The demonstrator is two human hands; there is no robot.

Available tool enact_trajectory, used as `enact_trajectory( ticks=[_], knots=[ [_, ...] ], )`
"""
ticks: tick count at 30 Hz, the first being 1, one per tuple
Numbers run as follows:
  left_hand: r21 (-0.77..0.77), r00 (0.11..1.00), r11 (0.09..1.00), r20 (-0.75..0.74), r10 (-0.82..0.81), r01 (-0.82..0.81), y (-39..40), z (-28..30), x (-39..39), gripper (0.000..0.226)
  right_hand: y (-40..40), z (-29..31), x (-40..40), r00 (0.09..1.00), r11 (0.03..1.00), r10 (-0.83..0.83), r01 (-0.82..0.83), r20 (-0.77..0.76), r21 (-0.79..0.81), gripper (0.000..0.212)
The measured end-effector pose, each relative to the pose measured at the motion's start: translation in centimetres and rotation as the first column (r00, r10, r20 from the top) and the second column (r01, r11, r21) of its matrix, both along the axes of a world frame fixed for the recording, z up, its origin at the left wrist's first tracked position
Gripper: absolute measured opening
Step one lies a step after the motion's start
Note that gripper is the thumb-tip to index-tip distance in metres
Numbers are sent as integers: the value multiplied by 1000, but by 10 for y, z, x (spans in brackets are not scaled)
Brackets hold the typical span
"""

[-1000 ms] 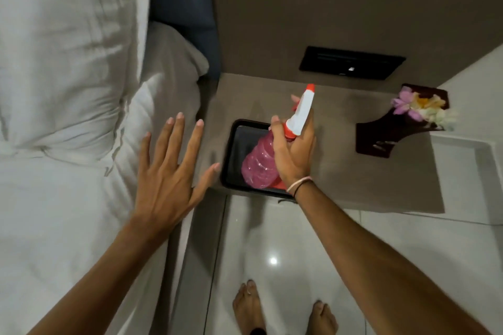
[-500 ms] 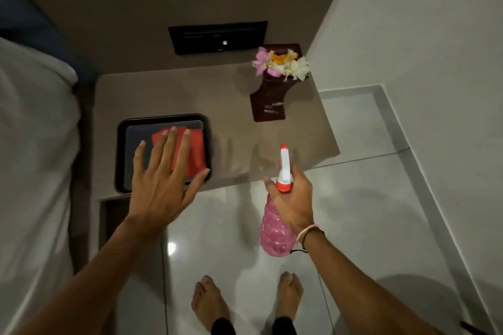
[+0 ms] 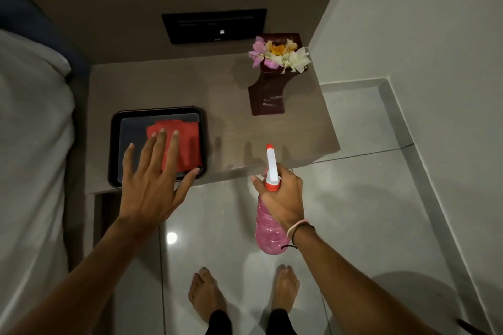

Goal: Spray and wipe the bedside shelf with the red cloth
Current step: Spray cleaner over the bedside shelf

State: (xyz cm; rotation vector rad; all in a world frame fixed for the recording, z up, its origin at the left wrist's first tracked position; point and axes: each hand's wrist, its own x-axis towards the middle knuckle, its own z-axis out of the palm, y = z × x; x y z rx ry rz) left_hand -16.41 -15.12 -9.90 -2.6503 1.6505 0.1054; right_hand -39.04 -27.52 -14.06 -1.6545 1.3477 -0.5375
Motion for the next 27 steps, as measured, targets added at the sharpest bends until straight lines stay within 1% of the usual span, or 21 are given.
enact_trajectory(
  ticks=[3,7,10,13,16,19,22,25,27],
  knots=[
    [1,999,999,2,47,-47,18,0,14,87,13,9,15,996,996,86,-86,34,-15,41],
    [-1,992,993,33,119,-119,57,2,45,86,26,34,60,973,979,188,-174,136,-107,38],
    [6,982,983,38,183,-183,88,1,70,88,30,52,112,947,969,222,-186,233,-164,35],
    [9,971,972,49,236,-236,117,-3,97,89,35,60,175,926,956,242,-177,290,-232,37],
    [-3,963,965,66,263,-263,136,-10,114,87,38,62,230,907,966,227,-163,354,-202,41],
    [-12,953,957,86,290,-290,150,-16,130,86,42,56,277,900,954,264,-191,348,-231,47],
    [-55,951,957,112,289,-285,159,-22,141,84,46,47,313,901,935,320,-249,294,-252,52],
    [-73,950,954,101,296,-290,157,-24,147,85,52,33,329,898,907,384,-323,216,-269,55],
    [-79,954,956,84,289,-282,153,-25,149,85,55,26,337,891,898,411,-360,193,-251,60]
  ],
)
